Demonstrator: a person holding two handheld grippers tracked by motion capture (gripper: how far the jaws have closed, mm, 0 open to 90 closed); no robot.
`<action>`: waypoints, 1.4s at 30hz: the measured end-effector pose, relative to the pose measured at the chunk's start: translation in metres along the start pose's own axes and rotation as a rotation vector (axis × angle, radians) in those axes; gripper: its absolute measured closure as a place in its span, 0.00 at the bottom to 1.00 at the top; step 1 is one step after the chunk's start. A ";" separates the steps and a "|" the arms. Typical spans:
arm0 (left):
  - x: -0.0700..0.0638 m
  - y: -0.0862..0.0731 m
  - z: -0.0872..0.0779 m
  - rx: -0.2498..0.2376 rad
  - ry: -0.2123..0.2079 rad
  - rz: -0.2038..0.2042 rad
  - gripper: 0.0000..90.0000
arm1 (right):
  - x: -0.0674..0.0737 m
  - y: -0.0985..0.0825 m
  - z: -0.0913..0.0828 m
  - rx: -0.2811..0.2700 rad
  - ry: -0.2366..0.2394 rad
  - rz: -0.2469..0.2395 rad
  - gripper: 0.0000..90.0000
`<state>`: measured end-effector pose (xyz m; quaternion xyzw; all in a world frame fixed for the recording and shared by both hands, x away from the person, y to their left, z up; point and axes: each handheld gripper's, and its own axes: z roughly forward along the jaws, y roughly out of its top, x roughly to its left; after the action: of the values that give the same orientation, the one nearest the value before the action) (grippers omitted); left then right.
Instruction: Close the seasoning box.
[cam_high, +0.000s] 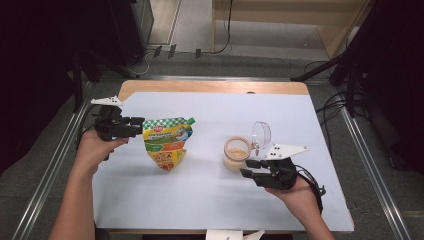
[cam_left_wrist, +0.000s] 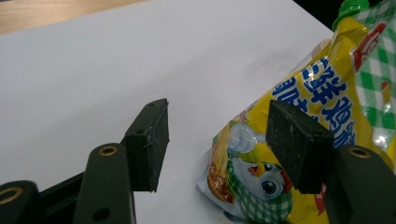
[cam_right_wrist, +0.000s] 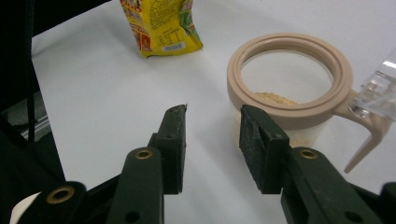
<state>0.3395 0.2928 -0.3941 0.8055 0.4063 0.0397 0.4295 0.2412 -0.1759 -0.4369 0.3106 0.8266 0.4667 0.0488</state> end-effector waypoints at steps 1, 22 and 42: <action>0.000 0.000 0.001 0.006 0.001 -0.001 0.45 | -0.002 0.000 -0.001 -0.004 -0.001 0.002 0.72; -0.004 0.002 0.006 0.003 -0.007 0.010 0.44 | -0.029 -0.006 -0.028 0.003 -0.091 0.071 1.00; -0.005 0.002 0.006 0.004 -0.007 0.011 0.43 | -0.052 -0.001 -0.028 -0.096 -0.222 0.167 1.00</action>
<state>0.3401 0.2847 -0.3955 0.8088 0.4005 0.0384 0.4290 0.2727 -0.2262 -0.4327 0.4255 0.7641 0.4709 0.1157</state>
